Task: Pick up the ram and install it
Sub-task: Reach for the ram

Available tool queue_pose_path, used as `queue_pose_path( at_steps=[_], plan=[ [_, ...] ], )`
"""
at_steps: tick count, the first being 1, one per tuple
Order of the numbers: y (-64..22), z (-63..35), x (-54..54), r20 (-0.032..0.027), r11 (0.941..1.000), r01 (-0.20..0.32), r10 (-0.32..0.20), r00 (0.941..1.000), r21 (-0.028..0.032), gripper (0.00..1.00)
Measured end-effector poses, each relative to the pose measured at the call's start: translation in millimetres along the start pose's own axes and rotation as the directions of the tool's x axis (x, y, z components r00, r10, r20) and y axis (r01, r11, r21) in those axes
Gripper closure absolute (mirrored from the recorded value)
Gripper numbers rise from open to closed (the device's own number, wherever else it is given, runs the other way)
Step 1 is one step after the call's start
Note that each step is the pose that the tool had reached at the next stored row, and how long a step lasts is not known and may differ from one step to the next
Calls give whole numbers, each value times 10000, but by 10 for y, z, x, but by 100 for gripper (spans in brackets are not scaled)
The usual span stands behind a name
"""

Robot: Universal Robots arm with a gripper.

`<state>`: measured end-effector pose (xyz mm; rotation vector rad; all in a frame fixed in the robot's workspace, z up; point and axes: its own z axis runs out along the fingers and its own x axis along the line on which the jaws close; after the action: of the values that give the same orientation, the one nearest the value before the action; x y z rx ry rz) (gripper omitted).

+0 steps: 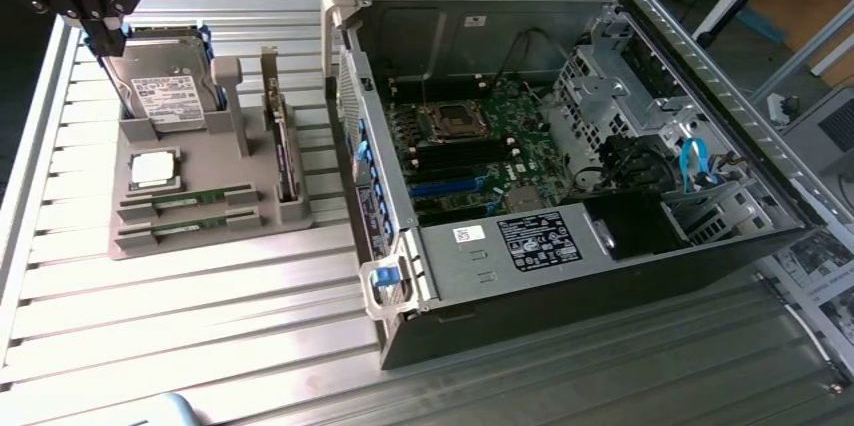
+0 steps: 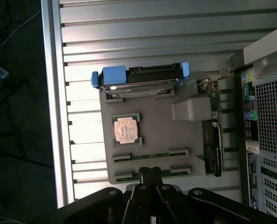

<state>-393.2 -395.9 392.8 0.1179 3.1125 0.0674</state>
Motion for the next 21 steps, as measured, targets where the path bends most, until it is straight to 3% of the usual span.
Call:
queue_pose_path(
  at_steps=[9,21],
  plan=[
    [-9,0,0,0,10000,0,0,10000,0,89],
    [-101,-5,-8,-1,10000,-1,1,10000,0,89]
  ],
)
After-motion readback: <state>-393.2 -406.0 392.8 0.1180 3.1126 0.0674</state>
